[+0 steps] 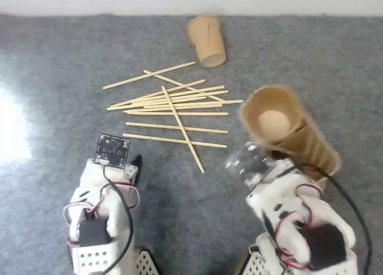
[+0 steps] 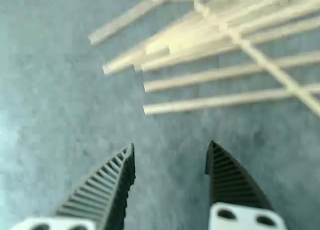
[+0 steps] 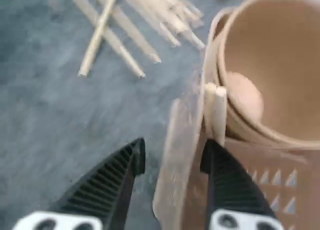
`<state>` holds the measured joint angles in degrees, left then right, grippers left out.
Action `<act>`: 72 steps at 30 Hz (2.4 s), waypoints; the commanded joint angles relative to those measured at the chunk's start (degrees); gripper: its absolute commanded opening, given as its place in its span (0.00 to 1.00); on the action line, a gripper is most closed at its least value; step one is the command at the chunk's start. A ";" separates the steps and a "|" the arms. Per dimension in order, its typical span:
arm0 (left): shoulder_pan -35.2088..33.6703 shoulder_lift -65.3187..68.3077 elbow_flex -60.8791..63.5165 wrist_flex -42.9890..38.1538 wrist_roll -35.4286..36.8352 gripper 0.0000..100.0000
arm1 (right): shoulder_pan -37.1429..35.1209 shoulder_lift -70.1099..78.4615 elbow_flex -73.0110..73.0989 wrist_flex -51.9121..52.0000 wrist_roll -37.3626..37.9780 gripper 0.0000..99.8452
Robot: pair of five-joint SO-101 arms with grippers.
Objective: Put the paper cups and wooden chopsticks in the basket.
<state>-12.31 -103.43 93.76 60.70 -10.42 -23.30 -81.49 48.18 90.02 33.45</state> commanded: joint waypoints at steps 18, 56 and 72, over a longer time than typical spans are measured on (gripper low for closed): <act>16.62 38.95 -53.49 -1.93 5.45 0.22 | -5.41 5.67 29.63 -28.44 1.93 0.19; -0.70 58.90 -13.32 -43.25 3.43 0.22 | 23.34 30.11 1.67 -46.81 14.59 0.19; -0.35 58.55 -12.18 -43.52 3.43 0.22 | 25.36 50.59 -22.68 -47.16 14.77 0.19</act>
<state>-12.75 -43.47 82.07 18.51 -6.73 0.79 -32.53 32.88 44.40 47.34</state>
